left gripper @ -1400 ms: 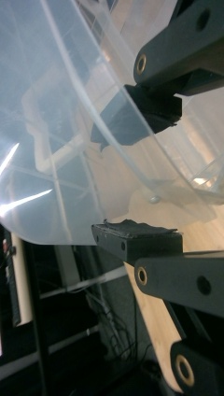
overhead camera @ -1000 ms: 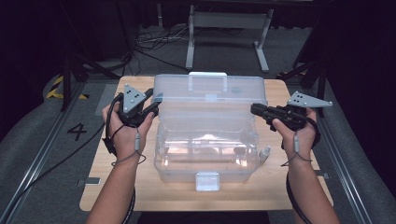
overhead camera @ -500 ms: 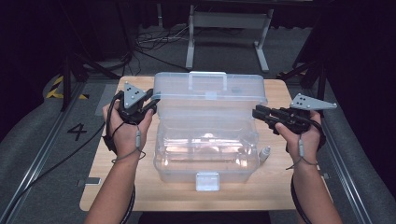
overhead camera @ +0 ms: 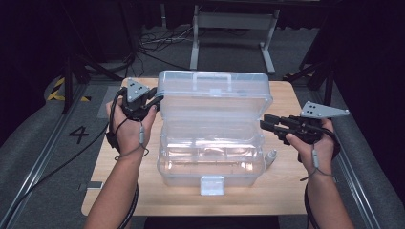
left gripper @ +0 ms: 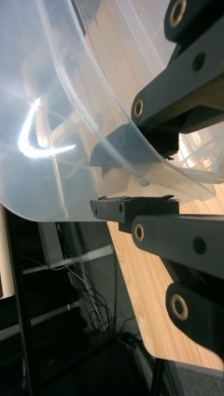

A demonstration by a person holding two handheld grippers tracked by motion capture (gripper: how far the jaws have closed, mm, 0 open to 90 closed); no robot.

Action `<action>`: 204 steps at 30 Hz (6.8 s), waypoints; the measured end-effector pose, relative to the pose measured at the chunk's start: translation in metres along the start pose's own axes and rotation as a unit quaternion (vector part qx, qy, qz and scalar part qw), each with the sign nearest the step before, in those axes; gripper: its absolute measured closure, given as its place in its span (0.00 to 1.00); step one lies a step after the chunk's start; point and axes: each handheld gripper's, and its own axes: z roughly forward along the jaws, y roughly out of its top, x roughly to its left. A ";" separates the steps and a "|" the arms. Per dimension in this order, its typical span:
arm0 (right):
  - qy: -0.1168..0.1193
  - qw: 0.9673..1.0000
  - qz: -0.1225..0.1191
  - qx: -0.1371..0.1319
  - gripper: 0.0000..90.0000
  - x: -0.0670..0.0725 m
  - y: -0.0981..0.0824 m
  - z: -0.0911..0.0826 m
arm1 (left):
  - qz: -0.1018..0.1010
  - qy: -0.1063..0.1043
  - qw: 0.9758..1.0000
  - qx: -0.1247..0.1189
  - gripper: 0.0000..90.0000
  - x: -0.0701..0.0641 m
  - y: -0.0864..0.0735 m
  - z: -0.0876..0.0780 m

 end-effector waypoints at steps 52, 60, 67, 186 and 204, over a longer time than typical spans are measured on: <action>0.142 0.922 -0.136 0.334 0.73 0.066 -0.056 0.054 | -0.028 -0.012 0.999 0.038 0.83 0.015 0.021 0.025; 0.138 0.915 -0.163 0.341 0.89 0.064 -0.062 0.062 | -0.029 -0.012 0.999 0.038 0.83 0.017 0.021 0.027; 0.138 0.915 -0.169 0.339 0.90 0.065 -0.062 0.062 | -0.034 -0.010 0.999 0.039 0.83 0.017 0.022 0.029; 0.141 0.914 -0.165 0.342 0.89 0.063 -0.062 0.062 | -0.069 -0.025 0.997 0.001 0.93 0.061 0.005 0.122; 0.140 0.914 -0.163 0.343 0.89 0.063 -0.062 0.062 | -0.086 -0.036 0.995 0.021 0.92 0.069 -0.001 0.141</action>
